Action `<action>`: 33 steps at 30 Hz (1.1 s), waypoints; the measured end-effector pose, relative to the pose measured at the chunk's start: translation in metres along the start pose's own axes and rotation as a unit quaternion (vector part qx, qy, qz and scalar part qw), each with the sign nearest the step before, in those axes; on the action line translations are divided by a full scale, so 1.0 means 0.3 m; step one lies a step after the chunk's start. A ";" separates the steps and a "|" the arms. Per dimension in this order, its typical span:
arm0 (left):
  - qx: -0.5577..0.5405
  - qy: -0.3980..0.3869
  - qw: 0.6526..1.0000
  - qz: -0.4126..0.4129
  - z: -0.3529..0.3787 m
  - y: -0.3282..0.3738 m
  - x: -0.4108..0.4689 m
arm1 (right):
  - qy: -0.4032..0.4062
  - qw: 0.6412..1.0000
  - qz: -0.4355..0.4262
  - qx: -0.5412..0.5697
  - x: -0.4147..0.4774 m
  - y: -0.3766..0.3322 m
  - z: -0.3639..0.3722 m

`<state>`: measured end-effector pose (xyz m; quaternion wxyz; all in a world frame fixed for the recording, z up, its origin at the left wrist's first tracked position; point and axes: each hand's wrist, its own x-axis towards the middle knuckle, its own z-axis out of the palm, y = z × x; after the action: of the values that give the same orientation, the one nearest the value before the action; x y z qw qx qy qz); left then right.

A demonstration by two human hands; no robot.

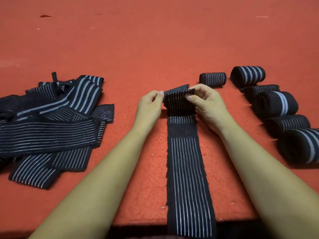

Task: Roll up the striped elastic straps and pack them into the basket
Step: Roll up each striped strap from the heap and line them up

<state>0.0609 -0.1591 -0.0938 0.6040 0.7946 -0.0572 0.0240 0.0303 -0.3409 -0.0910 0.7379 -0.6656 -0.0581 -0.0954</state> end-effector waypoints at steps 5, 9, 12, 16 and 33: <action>0.016 0.004 0.996 0.090 0.013 -0.052 -0.004 | 0.014 0.999 0.009 -0.038 0.005 0.037 -0.029; -0.036 0.017 0.993 0.109 0.014 -0.037 0.007 | 0.011 0.997 0.001 -0.074 0.034 0.016 -0.019; -0.070 0.005 0.990 0.121 0.016 -0.016 0.000 | 0.038 0.994 -0.003 -0.102 0.039 0.019 -0.007; -0.109 -0.019 0.989 0.098 0.025 -0.009 -0.010 | 0.077 0.990 -0.013 -0.120 0.043 0.017 0.001; -0.008 0.000 0.984 0.175 0.023 0.013 -0.033 | 0.116 0.982 -0.030 -0.147 0.031 -0.009 0.038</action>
<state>0.0505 -0.1660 -0.0928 0.5966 0.7675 -0.1960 0.1288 0.0392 -0.3306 -0.0851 0.6307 -0.7492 0.0226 -0.2011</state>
